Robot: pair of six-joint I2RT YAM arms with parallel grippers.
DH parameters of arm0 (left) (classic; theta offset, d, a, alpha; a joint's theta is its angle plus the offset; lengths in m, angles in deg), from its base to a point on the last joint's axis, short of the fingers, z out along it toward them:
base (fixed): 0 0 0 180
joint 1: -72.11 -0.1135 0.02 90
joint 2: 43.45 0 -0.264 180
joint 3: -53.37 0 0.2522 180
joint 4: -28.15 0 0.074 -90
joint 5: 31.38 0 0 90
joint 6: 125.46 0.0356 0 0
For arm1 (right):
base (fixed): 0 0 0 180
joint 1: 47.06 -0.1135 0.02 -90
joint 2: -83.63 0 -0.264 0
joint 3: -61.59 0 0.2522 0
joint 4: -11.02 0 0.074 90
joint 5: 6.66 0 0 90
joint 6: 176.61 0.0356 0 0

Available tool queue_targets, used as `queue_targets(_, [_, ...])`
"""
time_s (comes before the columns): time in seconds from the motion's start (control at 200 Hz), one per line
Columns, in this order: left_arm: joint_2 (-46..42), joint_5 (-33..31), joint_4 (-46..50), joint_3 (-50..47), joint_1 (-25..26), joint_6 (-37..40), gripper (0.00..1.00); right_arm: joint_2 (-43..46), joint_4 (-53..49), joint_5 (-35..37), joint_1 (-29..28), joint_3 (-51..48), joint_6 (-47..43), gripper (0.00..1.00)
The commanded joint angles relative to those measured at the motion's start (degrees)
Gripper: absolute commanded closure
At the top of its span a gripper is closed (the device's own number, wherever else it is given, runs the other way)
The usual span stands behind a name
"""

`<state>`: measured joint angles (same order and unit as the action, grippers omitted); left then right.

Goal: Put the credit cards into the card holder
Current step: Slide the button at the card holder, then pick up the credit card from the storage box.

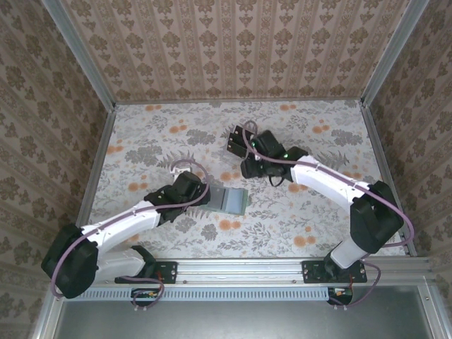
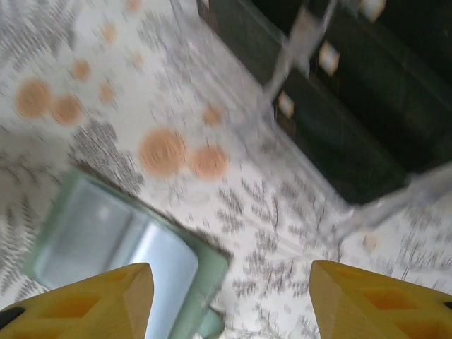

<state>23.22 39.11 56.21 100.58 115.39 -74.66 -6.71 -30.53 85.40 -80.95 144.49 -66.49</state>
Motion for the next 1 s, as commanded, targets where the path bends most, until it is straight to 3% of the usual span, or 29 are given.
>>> queue_targets(0.0, [0.7,1.4,2.2,2.5,-1.9,1.8,0.0,-3.8,-7.1,-5.3,2.8,6.2,-8.3,0.38])
queue_targets(0.195, [4.3,7.4,4.6,4.5,-7.2,2.5,0.0,-10.8,-11.1,1.9,3.3,12.6,-12.8,0.42])
queue_targets(0.51, [4.9,10.4,3.4,3.1,-8.1,1.4,0.0,-14.1,-10.8,10.4,3.3,14.5,-19.3,0.47])
queue_targets(0.995, [4.3,10.4,3.8,2.2,-8.3,1.1,0.0,-20.8,-12.2,12.5,3.3,19.4,-22.5,0.53])
